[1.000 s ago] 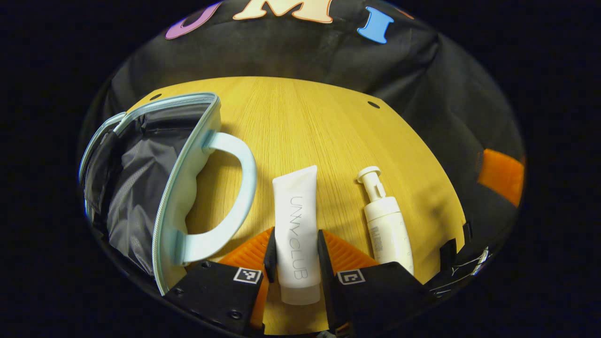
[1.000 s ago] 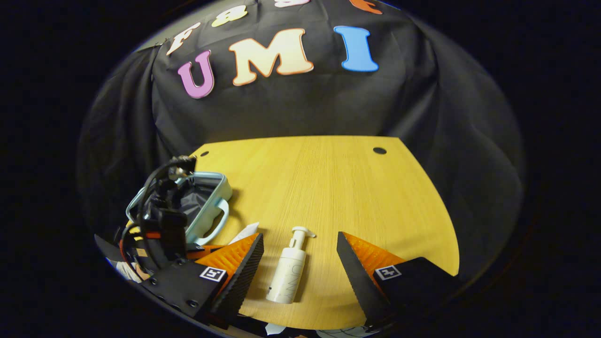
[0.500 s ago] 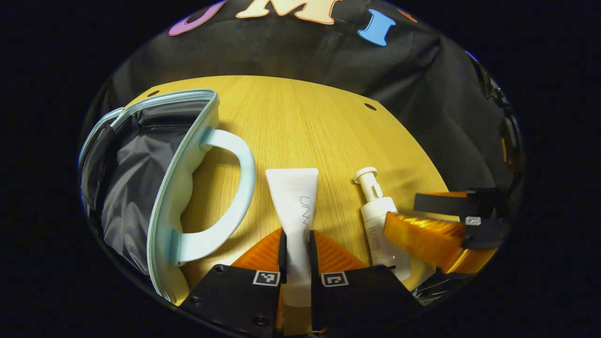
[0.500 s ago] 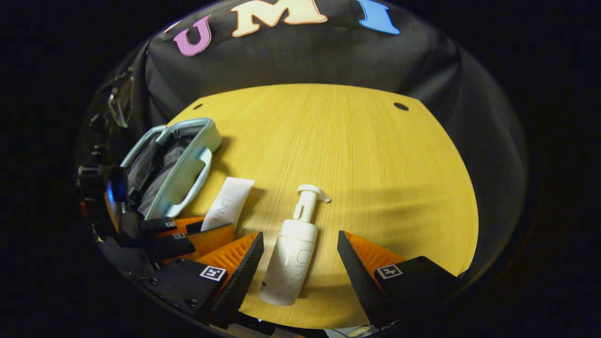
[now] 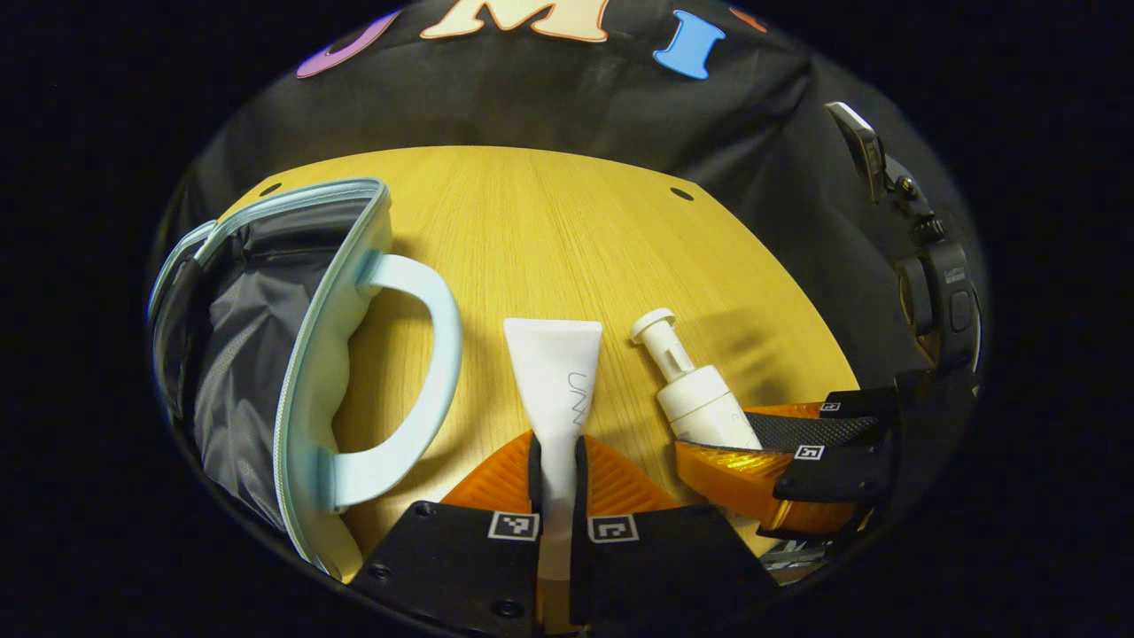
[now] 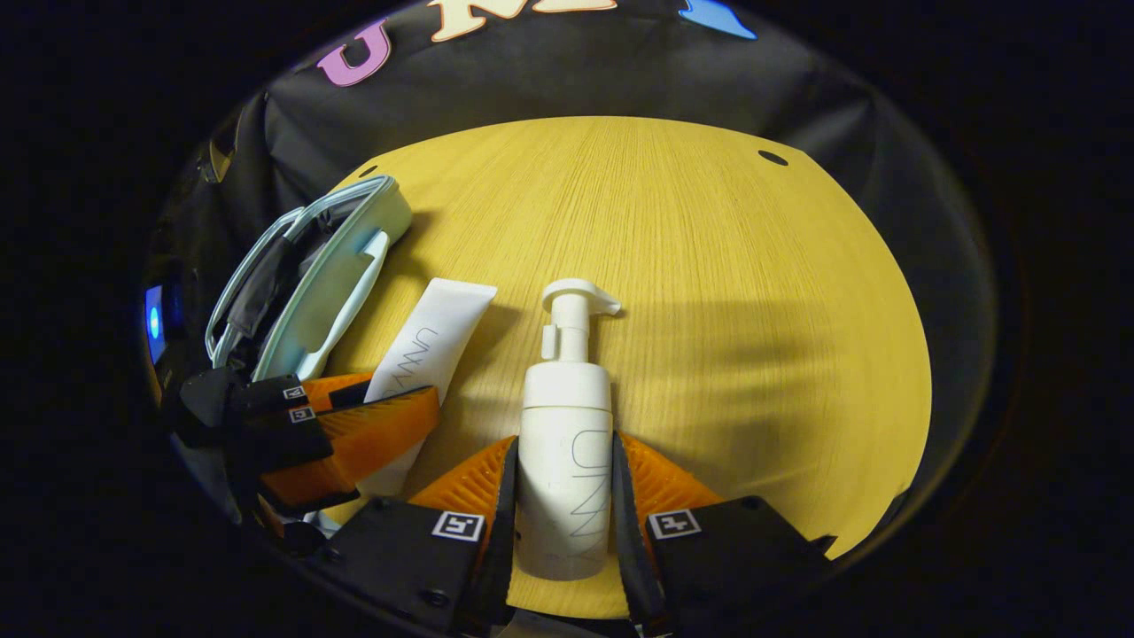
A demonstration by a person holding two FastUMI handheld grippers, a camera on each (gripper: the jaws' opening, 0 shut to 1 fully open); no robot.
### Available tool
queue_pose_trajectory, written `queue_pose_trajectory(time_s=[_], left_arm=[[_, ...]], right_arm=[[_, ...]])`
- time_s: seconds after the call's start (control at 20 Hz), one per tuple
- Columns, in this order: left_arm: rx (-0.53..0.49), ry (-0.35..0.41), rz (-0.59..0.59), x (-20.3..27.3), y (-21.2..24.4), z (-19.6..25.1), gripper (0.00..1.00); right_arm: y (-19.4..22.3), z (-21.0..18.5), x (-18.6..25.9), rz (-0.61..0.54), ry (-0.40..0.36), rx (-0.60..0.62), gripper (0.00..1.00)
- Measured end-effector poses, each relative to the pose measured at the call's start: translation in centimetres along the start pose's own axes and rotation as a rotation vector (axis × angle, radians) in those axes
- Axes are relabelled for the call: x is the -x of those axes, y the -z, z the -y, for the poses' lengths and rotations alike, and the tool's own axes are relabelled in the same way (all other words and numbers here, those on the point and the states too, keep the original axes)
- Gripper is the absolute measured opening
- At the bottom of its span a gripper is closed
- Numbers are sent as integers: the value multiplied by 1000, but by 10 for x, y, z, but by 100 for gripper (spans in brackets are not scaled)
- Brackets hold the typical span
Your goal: First open the suitcase, pack the skin care products into it, and then close the suitcase.
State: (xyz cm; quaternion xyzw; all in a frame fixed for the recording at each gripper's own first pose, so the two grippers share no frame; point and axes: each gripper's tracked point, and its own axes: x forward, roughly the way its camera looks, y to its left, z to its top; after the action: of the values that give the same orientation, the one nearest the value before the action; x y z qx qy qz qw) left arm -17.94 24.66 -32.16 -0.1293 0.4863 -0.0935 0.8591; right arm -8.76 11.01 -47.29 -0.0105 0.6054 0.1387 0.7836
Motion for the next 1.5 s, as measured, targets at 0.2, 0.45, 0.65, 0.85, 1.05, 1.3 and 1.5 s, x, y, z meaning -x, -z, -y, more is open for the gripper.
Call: queue_pose_trajectory(time_s=[0.2, 0.45, 0.65, 0.85, 1.05, 1.3, 1.5], left_arm=[[-86, 46, 52, 15, -25, 18, 4], [-135, 72, 127, 41, -79, 29, 4], [-139, 6, 168, 64, -115, -8, 4], [-94, -95, 155, 84, -117, -79, 4], [-12, -187, 114, 94, -98, -153, 4], [32, -232, 35, 84, -61, -212, 4], [83, -251, -21, 73, -34, -239, 4]], right_arm=[[2, 0, 0, 13, -16, -61, 53], [-1, 2, 0, 25, -8, -67, 53], [-2, 2, 0, 35, -3, -91, 52], [-7, 1, 2, 46, -6, -148, 53], [-35, -10, 17, 108, -21, -190, 52], [-79, -48, 36, 169, -76, -237, 52], [-106, -81, 51, 218, -116, -242, 51]])
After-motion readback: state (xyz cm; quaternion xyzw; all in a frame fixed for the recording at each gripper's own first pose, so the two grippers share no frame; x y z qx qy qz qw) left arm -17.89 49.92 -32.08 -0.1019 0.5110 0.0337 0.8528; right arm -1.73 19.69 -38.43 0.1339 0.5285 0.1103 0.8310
